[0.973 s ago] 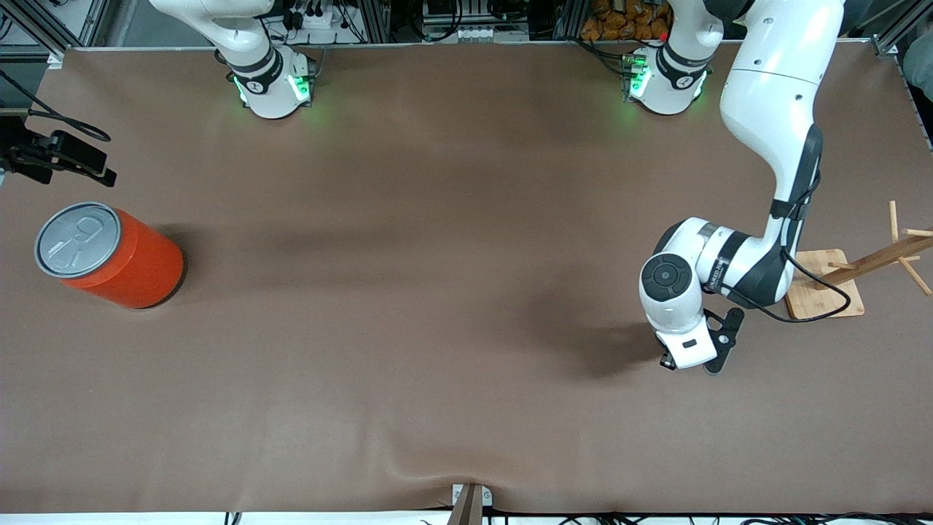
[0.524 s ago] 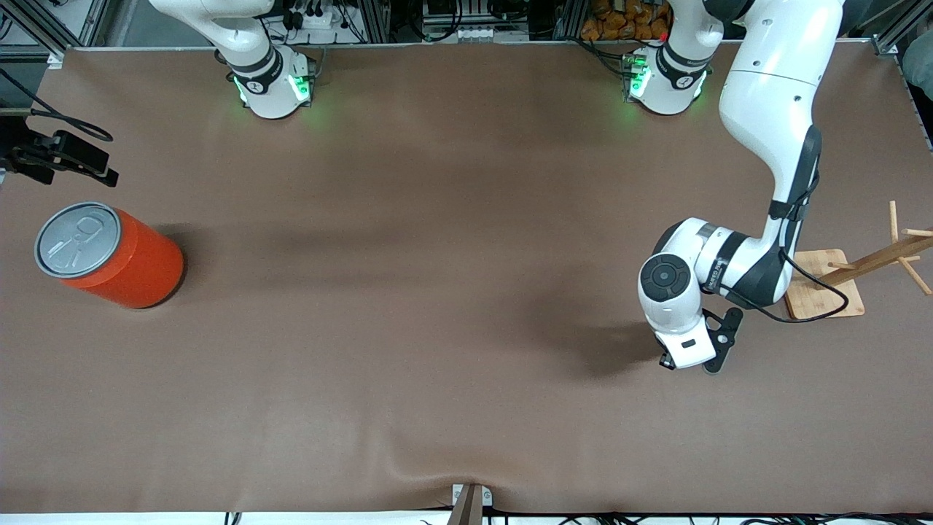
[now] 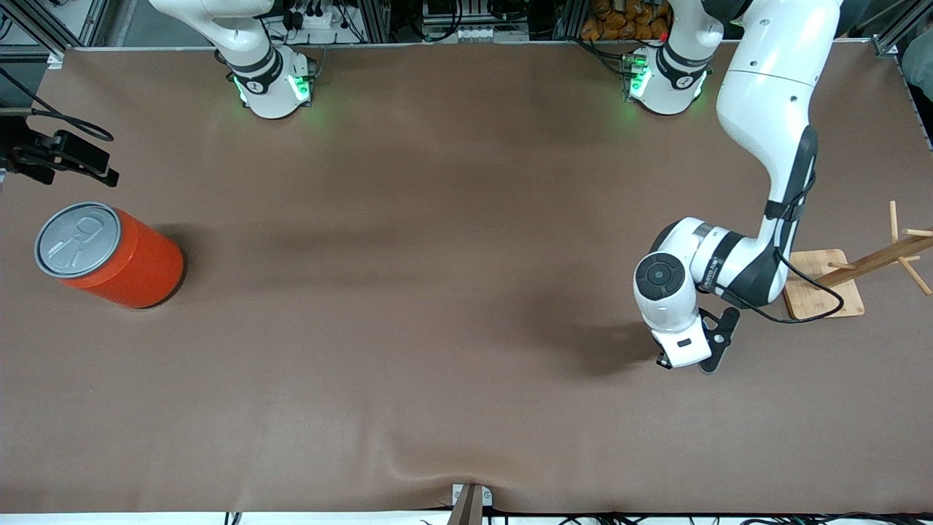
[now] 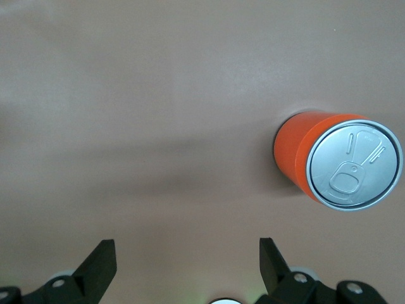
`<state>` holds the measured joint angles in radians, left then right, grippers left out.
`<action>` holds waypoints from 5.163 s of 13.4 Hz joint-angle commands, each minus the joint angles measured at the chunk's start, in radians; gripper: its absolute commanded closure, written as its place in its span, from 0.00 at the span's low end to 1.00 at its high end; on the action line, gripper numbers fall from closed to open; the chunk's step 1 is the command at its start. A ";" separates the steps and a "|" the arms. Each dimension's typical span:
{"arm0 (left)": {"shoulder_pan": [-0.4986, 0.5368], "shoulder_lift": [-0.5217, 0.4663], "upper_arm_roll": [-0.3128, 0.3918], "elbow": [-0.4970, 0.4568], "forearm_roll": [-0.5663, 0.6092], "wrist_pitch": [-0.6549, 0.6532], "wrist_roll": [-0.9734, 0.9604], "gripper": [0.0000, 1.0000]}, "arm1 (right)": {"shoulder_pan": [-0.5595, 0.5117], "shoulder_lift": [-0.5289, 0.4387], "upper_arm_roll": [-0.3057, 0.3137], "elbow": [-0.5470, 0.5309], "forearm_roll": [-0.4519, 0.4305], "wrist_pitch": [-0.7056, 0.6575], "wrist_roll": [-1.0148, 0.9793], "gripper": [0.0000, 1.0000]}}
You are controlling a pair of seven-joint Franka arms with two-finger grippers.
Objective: Flip cup
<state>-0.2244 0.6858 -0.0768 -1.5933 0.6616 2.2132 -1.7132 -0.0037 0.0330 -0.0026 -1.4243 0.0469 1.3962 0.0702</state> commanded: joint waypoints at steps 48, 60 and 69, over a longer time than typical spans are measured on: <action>0.281 -0.581 -0.052 -0.041 -0.577 -0.535 1.664 0.00 | 0.001 -0.016 -0.007 -0.040 0.016 0.024 -0.059 0.00; 0.165 -0.673 0.019 0.059 -0.583 -0.676 1.666 0.00 | 0.002 -0.077 -0.008 -0.131 0.019 0.083 -0.059 0.00; 0.224 -0.762 0.025 0.055 -0.721 -0.784 1.830 0.00 | 0.004 -0.076 -0.008 -0.130 0.021 0.083 -0.059 0.00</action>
<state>-0.0351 -0.0436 -0.0560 -1.5350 -0.0010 1.4492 0.0856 -0.0027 -0.0157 -0.0047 -1.5245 0.0469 1.4655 0.0215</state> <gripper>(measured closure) 0.000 0.000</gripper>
